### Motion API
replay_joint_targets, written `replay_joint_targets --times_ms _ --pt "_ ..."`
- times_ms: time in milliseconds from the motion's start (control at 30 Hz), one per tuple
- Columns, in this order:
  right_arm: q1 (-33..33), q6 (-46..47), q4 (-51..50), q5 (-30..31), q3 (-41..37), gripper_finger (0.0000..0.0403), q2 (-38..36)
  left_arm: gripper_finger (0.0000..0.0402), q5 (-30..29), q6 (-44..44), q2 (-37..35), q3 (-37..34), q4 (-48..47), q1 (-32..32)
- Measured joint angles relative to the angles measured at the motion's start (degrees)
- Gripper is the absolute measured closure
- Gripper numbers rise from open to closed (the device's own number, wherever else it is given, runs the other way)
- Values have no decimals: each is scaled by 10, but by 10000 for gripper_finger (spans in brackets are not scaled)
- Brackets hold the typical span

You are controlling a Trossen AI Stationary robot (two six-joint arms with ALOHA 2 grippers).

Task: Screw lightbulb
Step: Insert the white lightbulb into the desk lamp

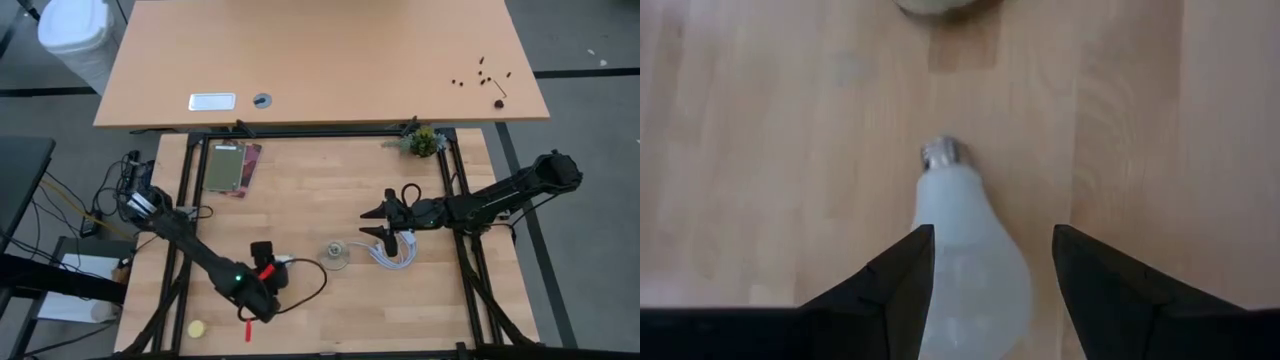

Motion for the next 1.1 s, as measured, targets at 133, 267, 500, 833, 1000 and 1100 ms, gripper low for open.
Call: replay_joint_targets --times_ms 133,267,500,833,1000,1100 --pt "0 0 0 0 0 201 0 192 -17 -7 28 0 -3 0" --pt "0 -2 0 0 0 201 0 192 -31 -22 32 0 -7 -1" --pt "0 -11 0 0 0 201 0 192 -34 -36 32 1 -13 -1" --pt "0 -13 -3 0 0 201 0 192 -57 -51 32 7 -9 -1" --pt "0 -13 -3 9 0 201 0 192 -60 -58 32 21 -10 -1" --pt "0 -12 -3 9 0 201 0 192 -50 -68 32 35 -11 -1"
